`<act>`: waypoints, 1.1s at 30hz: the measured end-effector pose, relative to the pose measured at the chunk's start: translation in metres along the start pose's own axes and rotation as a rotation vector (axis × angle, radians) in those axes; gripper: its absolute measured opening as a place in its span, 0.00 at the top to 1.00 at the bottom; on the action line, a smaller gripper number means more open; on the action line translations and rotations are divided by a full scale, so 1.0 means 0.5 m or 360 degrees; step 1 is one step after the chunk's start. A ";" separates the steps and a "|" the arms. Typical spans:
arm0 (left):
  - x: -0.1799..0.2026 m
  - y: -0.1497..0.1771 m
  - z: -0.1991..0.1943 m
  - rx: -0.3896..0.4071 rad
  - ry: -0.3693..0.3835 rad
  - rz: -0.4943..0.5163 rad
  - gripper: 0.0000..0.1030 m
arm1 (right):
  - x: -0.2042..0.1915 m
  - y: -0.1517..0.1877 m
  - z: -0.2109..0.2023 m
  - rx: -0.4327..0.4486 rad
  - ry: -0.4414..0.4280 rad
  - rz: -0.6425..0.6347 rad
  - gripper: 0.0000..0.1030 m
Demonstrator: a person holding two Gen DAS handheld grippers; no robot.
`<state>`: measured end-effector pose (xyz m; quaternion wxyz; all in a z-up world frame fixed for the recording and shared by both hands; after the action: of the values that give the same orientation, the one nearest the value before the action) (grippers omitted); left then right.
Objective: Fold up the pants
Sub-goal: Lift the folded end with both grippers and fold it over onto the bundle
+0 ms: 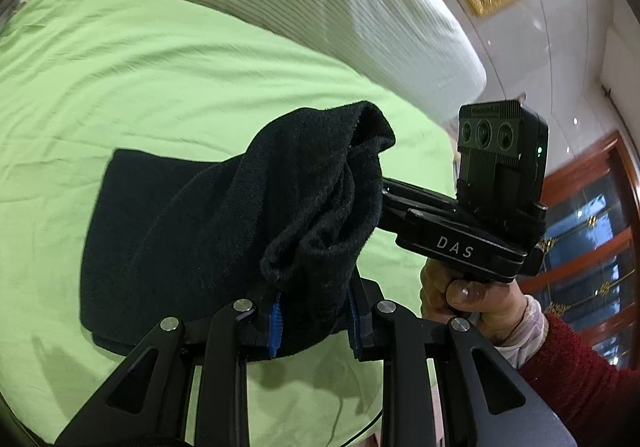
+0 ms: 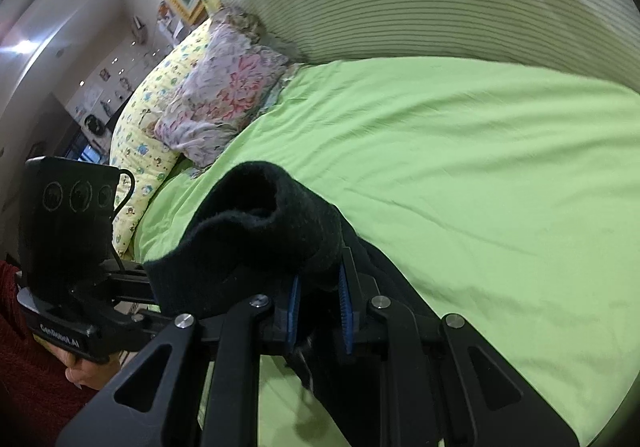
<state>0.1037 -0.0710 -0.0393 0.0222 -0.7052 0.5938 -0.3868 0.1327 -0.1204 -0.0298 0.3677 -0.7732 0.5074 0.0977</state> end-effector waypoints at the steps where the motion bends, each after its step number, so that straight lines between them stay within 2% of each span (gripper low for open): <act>1: 0.007 0.008 0.012 -0.0017 -0.0001 0.0010 0.76 | 0.008 0.006 -0.004 0.0002 0.0001 0.0012 0.82; 11: 0.038 0.053 0.133 -0.0159 -0.0071 0.0133 0.76 | 0.107 0.063 -0.023 -0.0007 0.0059 0.0163 0.82; 16: 0.052 0.065 0.188 -0.0241 -0.0111 0.0192 0.70 | 0.146 0.087 -0.022 -0.0042 0.0176 0.0220 0.82; 20: 0.055 0.073 0.216 -0.0290 -0.0105 0.0204 0.64 | 0.179 0.099 -0.038 -0.0035 0.0266 0.0297 0.82; 26: 0.062 0.069 0.239 -0.0336 -0.0069 0.0224 0.57 | 0.197 0.121 -0.071 0.0010 0.0327 0.0400 0.82; 28: 0.066 0.070 0.242 -0.0352 -0.0048 0.0238 0.54 | 0.203 0.129 -0.080 0.0025 0.0350 0.0455 0.80; 33: 0.084 0.062 0.237 -0.0372 0.0035 0.0257 0.51 | 0.208 0.137 -0.091 0.0061 0.0385 0.0567 0.67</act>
<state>0.1460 -0.1668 -0.1157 -0.0356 -0.6486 0.6898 -0.3198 0.1124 -0.2395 -0.0841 0.2958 -0.6703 0.6781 0.0580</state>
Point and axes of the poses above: each gripper's, at about its wrist camera, not at the fingertips, and z roughly the way its jaws point, x to its right, y to its underside, the point moved 8 cm from there along z, roughly the way its jaws point, and after that the axes turned 9 degrees about z, right-handed, at the moved point
